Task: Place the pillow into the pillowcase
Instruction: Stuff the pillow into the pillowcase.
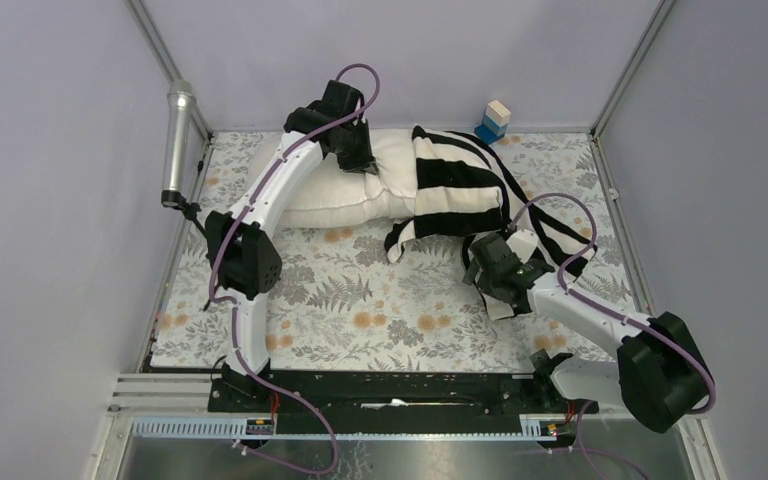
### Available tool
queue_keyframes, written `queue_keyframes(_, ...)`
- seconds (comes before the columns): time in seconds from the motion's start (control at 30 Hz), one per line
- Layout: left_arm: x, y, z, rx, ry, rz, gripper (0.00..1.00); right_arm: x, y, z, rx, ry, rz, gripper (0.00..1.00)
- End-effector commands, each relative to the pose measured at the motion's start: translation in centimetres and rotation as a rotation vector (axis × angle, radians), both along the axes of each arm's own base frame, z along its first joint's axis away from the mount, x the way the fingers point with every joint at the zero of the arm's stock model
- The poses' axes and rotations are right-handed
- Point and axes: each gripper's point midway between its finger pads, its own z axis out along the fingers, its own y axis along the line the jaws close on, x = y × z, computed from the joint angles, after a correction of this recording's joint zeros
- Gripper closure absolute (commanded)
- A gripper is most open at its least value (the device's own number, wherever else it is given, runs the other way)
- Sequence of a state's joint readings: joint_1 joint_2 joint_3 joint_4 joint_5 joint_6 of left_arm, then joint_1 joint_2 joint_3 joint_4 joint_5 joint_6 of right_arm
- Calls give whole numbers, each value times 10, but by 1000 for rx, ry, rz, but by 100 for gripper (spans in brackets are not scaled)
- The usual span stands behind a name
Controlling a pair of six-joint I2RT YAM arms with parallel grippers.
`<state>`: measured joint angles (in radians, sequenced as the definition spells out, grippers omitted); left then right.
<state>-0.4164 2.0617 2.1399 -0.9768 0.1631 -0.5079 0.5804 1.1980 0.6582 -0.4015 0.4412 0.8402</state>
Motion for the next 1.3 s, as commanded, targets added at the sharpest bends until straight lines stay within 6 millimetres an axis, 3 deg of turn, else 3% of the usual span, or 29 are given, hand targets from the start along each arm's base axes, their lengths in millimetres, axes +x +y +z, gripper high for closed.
queue_keyframes(0.0, 25, -12, 47, -105, -155, 3, 100, 15, 7, -8, 121, -83, -158, 11)
queue_keyframes(0.1, 23, -12, 45, -106, -151, -1, 100, 17, 8, -22, 135, -62, -172, 15)
queue_keyframes(0.17, 21, -12, 46, -113, -157, -5, 100, 23, -7, -28, 118, -39, -213, 41)
queue_keyframes(0.23, 19, -11, 48, -108, -163, -8, 100, 32, -31, -22, 126, -31, -281, 83)
queue_keyframes(0.27, 18, -9, 49, -104, -167, -8, 100, 37, -44, -13, 131, -44, -307, 96)
queue_keyframes(0.3, 16, -9, 48, -100, -168, -11, 100, 45, -59, 5, 130, -83, -339, 100)
queue_keyframes(0.47, 1, -4, 41, -94, -160, -16, 100, 84, -128, 109, -10, -282, -475, 100)
queue_keyframes(0.53, -8, -2, 42, -89, -169, -14, 100, 97, -158, 140, -81, -320, -541, 100)
queue_keyframes(0.63, -22, -2, 38, -77, -168, -19, 100, 113, -210, 173, -156, -360, -662, 100)
queue_keyframes(0.7, -30, -2, 33, -57, -165, -21, 100, 125, -234, 195, -209, -380, -724, 100)
queue_keyframes(0.8, -39, -2, 23, -29, -151, -31, 100, 143, -259, 224, -263, -398, -788, 100)
queue_keyframes(0.9, -48, -3, 15, -15, -138, -43, 100, 170, -269, 230, -300, -391, -772, 100)
queue_keyframes(0.93, -50, -5, 14, -15, -137, -50, 100, 180, -266, 224, -282, -360, -743, 99)
queue_keyframes(0.97, -51, -8, 14, -18, -137, -59, 100, 189, -260, 214, -253, -318, -705, 90)
queue_keyframes(1.07, -53, -16, 15, -24, -142, -76, 100, 200, -228, 192, -150, -262, -559, 38)
queue_keyframes(1.1, -53, -20, 16, -29, -142, -81, 100, 196, -216, 180, -138, -254, -511, 25)
queue_keyframes(1.13, -54, -22, 16, -31, -140, -85, 100, 191, -205, 182, -127, -269, -474, 15)
queue_keyframes(1.2, -53, -26, 16, -30, -145, -90, 100, 176, -184, 188, -138, -284, -406, 4)
queue_keyframes(1.27, -52, -29, 16, -31, -146, -93, 100, 160, -155, 199, -130, -308, -325, 1)
